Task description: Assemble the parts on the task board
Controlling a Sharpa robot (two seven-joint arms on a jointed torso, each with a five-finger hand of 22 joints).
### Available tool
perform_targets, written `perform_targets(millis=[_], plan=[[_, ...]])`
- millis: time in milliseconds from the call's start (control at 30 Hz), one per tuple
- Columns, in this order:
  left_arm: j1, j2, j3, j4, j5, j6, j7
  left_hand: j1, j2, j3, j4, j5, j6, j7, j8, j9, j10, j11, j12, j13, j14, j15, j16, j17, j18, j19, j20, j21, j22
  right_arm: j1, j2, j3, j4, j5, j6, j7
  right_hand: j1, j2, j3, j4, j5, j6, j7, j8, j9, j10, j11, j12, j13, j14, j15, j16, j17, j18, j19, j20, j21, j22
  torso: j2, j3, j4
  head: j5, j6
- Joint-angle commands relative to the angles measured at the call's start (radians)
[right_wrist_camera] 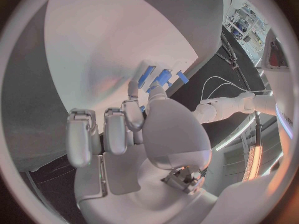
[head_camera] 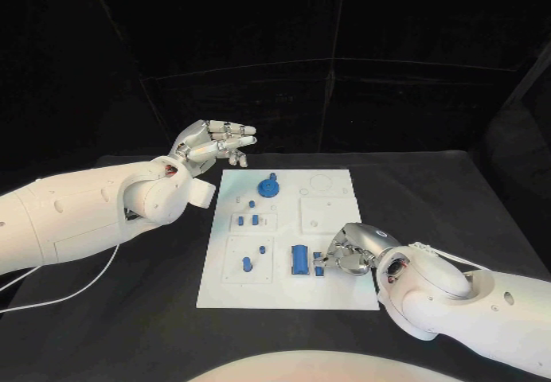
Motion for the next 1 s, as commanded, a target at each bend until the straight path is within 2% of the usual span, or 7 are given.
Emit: perform_targets(millis=[33, 267, 433, 467, 567, 700, 1000], plan=[[0.001, 0.001, 0.001, 0.0, 0.003, 0.012, 0.009, -0.001, 0.006, -0.006, -0.001, 0.002, -0.008, 0.001, 0.007, 0.001, -0.008, 0.0, 0.003, -0.002, -0.007, -0.003, 0.005, -0.002, 0.014, 0.002, 0.006, -0.005, -0.002, 0.001, -0.011, 0.0, 0.01, -0.002, -0.044, 0.03, 0.018, -0.001, -0.006, -0.006, -0.008, -0.022, 0.004, 0.0, 0.002, -0.007, 0.007, -0.017, -0.007, 0.061, 0.0, -0.011, 0.029, -0.015, 0.064, -0.004, -0.008, 0.218, 0.0, 0.0009, -0.0005, -0.001, 0.003], [0.001, 0.008, 0.001, -0.017, 0.028, 0.013, 0.018, -0.005, 0.004, -0.01, 0.001, 0.001, -0.008, 0.001, 0.01, 0.001, -0.011, 0.0, 0.008, -0.002, -0.009, -0.002, 0.005, -0.003, 0.013, 0.001, 0.007, -0.007, -0.003, 0.017, -0.062, 0.002, -0.011, 0.327, -0.128, 0.382, 0.075, 0.009, -0.012, -0.024, 0.016, -0.118, 0.044, -0.053, -0.012, -0.084, 0.04, -0.164, -0.094, 0.029, 0.027, -0.108, -0.089, 0.015, -0.021, 0.016, -0.102, 0.125, -0.009, -0.0017, 0.0007, -0.006, 0.025], [-0.003, 0.025, 0.001, -0.051, 0.059, 0.005, 0.029, -0.017, 0.002, -0.029, 0.01, 0.001, -0.005, -0.005, 0.023, 0.001, -0.013, -0.003, 0.019, -0.006, -0.047, -0.002, -0.041, -0.03, 0.014, -0.029, 0.009, -0.042, -0.024, 0.065, -0.065, 0.002, -0.124, 0.764, -0.063, 0.707, 0.182, 0.045, 0.001, -0.079, -0.01, -0.175, 0.078, -0.099, -0.029, -0.313, 0.071, -0.607, -0.386, -0.122, 0.054, -0.536, -0.528, 0.108, -0.304, 0.045, -0.468, -0.209, -0.027, -0.0053, 0.0002, -0.019, 0.066], [-0.005, 0.033, 0.0, -0.063, 0.067, 0.004, 0.032, -0.026, -0.001, -0.041, 0.018, 0.0, -0.009, -0.005, 0.024, 0.0, -0.019, -0.001, 0.016, -0.01, -0.092, 0.004, -0.105, -0.062, 0.013, -0.07, 0.015, -0.084, -0.049, 0.08, -0.055, 0.002, -0.174, 0.871, -0.029, 0.781, 0.226, 0.068, 0.013, -0.092, -0.023, -0.166, 0.082, -0.103, -0.036, -0.36, 0.082, -0.694, -0.463, -0.194, 0.068, -0.7, -0.645, 0.147, -0.451, 0.056, -0.686, -0.392, -0.034, -0.0068, 0.0009, -0.023, 0.083], [-0.014, 0.054, 0.001, -0.095, 0.082, 0.007, 0.041, -0.04, 0.0, -0.047, 0.038, -0.003, -0.018, -0.002, 0.014, -0.003, -0.024, 0.015, -0.011, -0.016, -0.206, 0.034, -0.324, -0.162, 0.0, -0.207, 0.042, -0.22, -0.133, 0.099, -0.023, 0.003, -0.279, 1.041, 0.036, 0.892, 0.289, 0.08, 0.021, -0.103, -0.038, -0.168, 0.096, -0.129, -0.062, -0.391, 0.111, -0.861, -0.646, -0.292, 0.1, -0.887, -0.735, 0.147, -0.531, 0.085, -0.853, -0.507, -0.047, -0.0087, 0.0022, -0.031, 0.115], [-0.022, 0.085, 0.001, -0.147, 0.107, 0.005, 0.056, -0.038, -0.001, -0.059, 0.053, -0.001, -0.021, 0.001, -0.008, -0.003, -0.02, 0.029, -0.068, -0.016, -0.236, 0.08, -0.545, -0.258, -0.001, -0.323, 0.09, -0.38, -0.255, 0.113, 0.048, 0.035, -0.437, 1.173, 0.11, 1.002, 0.332, 0.096, 0.023, -0.1, -0.051, -0.186, 0.117, -0.159, -0.116, -0.405, 0.161, -1.024, -0.88, -0.406, 0.165, -1.133, -0.895, 0.14, -0.605, 0.143, -1.061, -0.657, -0.055, -0.0098, -0.0014, -0.035, 0.169], [-0.034, 0.168, 0.001, -0.28, 0.154, -0.057, 0.084, -0.019, 0.019, -0.139, 0.065, 0.0, -0.038, -0.016, -0.074, -0.004, -0.052, 0.073, -0.203, -0.015, -0.217, 0.128, -0.825, -0.374, 0.017, -0.377, 0.159, -0.534, -0.434, 0.12, 0.161, 0.061, -0.65, 1.275, 0.168, 1.088, 0.258, 0.105, 0.006, -0.185, -0.042, -0.218, 0.131, -0.157, -0.274, -0.403, 0.192, -1.091, -1.185, -0.387, 0.211, -1.357, -1.154, 0.15, -0.56, 0.217, -1.369, -0.938, -0.067, -0.0099, -0.0077, -0.031, 0.214]])
